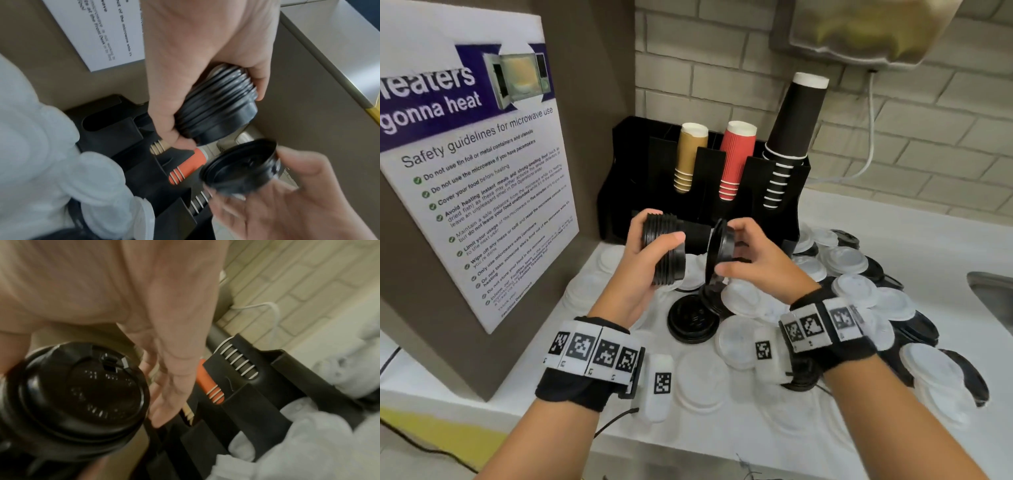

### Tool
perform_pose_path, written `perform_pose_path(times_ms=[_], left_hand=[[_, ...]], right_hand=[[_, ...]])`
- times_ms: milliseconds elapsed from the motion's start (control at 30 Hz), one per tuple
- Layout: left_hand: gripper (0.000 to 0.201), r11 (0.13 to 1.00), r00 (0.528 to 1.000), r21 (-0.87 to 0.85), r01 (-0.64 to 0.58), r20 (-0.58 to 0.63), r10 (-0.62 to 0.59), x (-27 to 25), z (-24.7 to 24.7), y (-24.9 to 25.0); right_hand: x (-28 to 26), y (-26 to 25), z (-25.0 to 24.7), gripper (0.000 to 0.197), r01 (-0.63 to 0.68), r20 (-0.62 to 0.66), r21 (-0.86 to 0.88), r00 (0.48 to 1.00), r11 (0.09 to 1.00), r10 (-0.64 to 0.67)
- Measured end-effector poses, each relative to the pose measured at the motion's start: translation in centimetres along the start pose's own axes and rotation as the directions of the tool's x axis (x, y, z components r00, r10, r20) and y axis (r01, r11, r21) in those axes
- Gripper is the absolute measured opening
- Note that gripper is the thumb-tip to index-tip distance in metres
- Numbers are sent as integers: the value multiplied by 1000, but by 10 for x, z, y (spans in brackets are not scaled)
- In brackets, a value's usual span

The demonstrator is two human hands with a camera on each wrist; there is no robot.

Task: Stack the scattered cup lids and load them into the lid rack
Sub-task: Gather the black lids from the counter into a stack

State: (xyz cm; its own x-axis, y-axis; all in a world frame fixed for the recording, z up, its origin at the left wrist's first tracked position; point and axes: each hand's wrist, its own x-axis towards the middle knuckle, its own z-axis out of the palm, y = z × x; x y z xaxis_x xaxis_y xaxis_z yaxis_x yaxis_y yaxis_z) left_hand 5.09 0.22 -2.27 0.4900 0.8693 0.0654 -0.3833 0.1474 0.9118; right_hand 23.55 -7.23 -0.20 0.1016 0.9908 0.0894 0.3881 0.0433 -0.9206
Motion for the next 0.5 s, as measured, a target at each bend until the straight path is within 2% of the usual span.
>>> perform_pose_path(times_ms=[67, 133, 267, 400, 500], left_hand=[[46, 999, 998, -15, 33, 46, -32, -2, 3, -4], [39, 999, 994, -8, 49, 100, -48, -3, 5, -6], [33, 995, 974, 29, 93, 203, -97, -5, 7, -5], [51, 990, 952, 58, 131, 272, -142, -8, 8, -6], [55, 989, 949, 63, 135, 280, -147, -9, 9, -7]], right_hand=[[-8, -3, 6, 53, 55, -50, 160, 998, 986, -48], [-16, -4, 14, 55, 100, -63, 212, 994, 972, -89], [-26, 1, 25, 63, 110, -95, 166, 991, 980, -95], [-30, 1, 20, 61, 111, -98, 171, 991, 979, -95], [-32, -1, 16, 62, 110, -88, 167, 991, 980, -96]])
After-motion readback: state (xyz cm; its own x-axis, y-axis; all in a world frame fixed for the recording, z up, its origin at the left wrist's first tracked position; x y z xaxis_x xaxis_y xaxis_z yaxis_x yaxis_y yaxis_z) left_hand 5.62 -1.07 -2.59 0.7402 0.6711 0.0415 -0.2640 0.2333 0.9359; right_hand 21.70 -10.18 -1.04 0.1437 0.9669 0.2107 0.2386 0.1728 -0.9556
